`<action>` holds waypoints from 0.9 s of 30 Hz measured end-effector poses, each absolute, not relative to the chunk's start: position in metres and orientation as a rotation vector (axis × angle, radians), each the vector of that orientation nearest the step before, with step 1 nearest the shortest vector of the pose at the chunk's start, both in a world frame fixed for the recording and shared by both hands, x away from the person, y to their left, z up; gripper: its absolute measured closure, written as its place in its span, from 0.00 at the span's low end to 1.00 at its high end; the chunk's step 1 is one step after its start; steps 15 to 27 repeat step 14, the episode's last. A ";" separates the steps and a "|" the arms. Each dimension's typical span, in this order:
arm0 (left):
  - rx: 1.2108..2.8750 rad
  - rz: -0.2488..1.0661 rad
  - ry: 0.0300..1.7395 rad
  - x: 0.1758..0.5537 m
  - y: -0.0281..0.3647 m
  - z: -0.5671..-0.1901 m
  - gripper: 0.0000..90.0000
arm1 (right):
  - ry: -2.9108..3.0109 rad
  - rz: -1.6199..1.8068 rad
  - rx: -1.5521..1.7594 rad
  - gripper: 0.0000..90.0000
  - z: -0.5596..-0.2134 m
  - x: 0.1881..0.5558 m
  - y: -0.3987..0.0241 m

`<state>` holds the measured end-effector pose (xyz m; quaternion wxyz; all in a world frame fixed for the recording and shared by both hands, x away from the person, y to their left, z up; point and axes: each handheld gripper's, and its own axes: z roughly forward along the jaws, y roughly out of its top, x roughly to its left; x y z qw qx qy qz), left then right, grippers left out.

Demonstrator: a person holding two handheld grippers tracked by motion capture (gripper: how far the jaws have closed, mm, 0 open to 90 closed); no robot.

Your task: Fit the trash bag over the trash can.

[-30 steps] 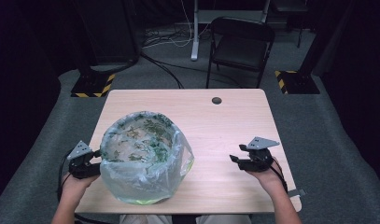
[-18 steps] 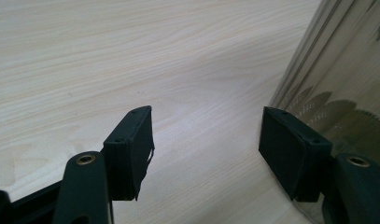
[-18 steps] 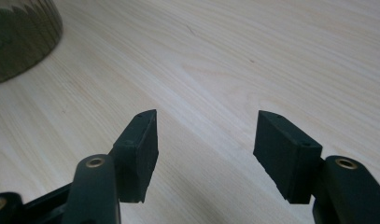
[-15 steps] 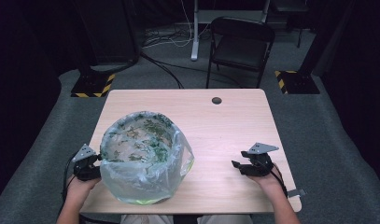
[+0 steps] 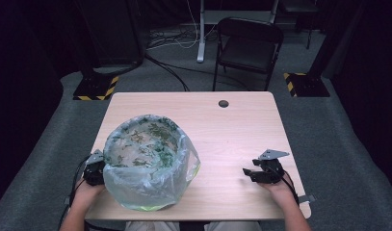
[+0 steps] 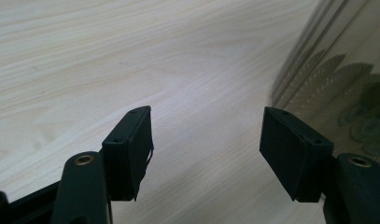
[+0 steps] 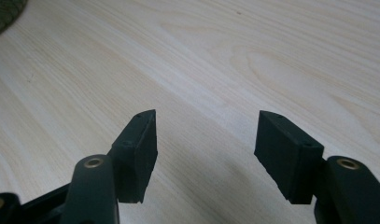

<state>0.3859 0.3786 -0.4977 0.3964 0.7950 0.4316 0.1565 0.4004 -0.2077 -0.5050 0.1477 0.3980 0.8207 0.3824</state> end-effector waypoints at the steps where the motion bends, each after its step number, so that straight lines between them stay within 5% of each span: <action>1: 2.029 0.394 1.087 0.386 0.378 -0.498 0.38 | 2.362 1.097 1.153 0.42 -0.506 0.400 -0.208; 27: 2.116 0.350 1.083 0.393 0.373 -0.504 0.36 | 2.375 1.085 1.162 0.38 -0.510 0.395 -0.206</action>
